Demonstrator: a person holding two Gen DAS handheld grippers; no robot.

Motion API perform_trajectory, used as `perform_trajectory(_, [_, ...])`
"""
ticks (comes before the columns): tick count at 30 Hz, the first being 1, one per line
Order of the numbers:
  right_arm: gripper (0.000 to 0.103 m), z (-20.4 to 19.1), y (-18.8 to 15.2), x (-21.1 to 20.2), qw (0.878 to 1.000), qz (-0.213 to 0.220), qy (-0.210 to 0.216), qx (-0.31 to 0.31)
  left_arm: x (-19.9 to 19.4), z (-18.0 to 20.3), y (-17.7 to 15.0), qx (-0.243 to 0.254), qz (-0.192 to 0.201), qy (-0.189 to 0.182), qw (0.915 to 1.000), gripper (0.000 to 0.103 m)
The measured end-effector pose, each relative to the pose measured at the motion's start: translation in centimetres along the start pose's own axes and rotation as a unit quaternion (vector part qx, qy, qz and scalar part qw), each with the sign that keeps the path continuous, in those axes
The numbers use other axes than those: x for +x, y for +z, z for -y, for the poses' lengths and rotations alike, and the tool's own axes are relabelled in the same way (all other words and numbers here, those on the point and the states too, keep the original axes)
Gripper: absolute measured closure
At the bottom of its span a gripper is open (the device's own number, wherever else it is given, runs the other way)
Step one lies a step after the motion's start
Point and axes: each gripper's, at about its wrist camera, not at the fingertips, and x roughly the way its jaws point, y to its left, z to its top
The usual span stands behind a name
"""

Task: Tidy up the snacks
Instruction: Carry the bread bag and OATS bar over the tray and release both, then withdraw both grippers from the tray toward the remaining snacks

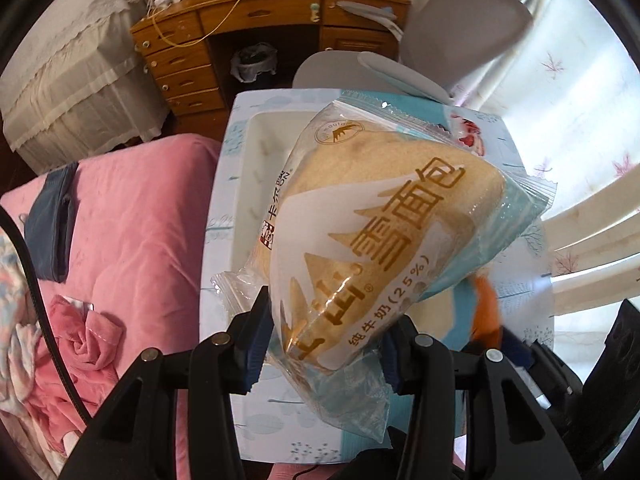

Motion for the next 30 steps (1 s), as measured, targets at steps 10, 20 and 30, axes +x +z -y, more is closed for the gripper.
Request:
perform_trajectory(10, [0.055,-1.2,0.4,3.2,0.998,0.04,-0.016,0.049,2.6,-3.7,-1.2,0.045,0.024,-0.043,0.9978,0.056])
perform_trajectory(20, [0.026,-1.1,0.0,4.4,0.994,0.036,-0.05,0.089,3.3,-4.9,-0.4,0.03,0.018,-0.068,0.9971,0.026])
perform_trajectory(30, [0.026,-0.3,-0.3,3.4,0.993,0.026,-0.069,0.095,4.2,-3.8,-1.4,-0.002,-0.01,-0.107,0.9942,0.026])
